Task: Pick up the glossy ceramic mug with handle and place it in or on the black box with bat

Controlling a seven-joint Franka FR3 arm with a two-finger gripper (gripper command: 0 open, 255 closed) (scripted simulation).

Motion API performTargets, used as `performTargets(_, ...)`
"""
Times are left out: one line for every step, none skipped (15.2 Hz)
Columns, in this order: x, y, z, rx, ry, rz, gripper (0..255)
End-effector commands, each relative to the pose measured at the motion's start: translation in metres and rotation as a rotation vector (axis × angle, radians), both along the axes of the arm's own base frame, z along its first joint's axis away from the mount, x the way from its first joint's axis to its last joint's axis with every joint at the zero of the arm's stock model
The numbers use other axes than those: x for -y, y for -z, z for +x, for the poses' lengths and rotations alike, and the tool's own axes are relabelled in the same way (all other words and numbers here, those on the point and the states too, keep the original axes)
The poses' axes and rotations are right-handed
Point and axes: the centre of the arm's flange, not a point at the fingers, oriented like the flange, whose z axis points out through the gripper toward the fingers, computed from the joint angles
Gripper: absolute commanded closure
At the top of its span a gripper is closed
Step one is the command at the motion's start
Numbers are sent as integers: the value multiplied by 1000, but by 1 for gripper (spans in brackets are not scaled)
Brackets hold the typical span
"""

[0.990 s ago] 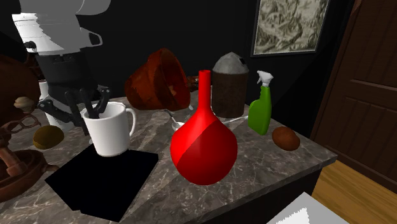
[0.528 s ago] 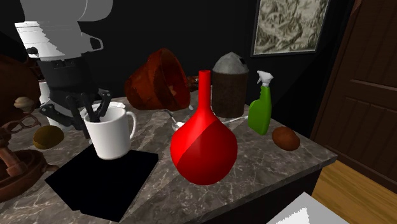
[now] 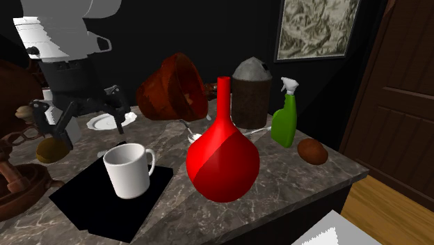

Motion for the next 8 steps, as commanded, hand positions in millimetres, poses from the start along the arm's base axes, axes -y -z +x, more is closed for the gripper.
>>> performTargets(-1, -20, 0, 0, 0, 0, 0)
performTargets(-1, -33, 0, 0, 0, 0, 0)
performTargets(-2, -43, 0, 0, 0, 0, 0)
performTargets(-2, -43, 0, 0, 0, 0, 0)
performTargets(-2, -43, 0, 0, 0, 0, 0)
performTargets(-2, -43, 0, 0, 0, 0, 0)
performTargets(-2, -43, 0, 0, 0, 0, 0)
performTargets(-2, -43, 0, 0, 0, 0, 0)
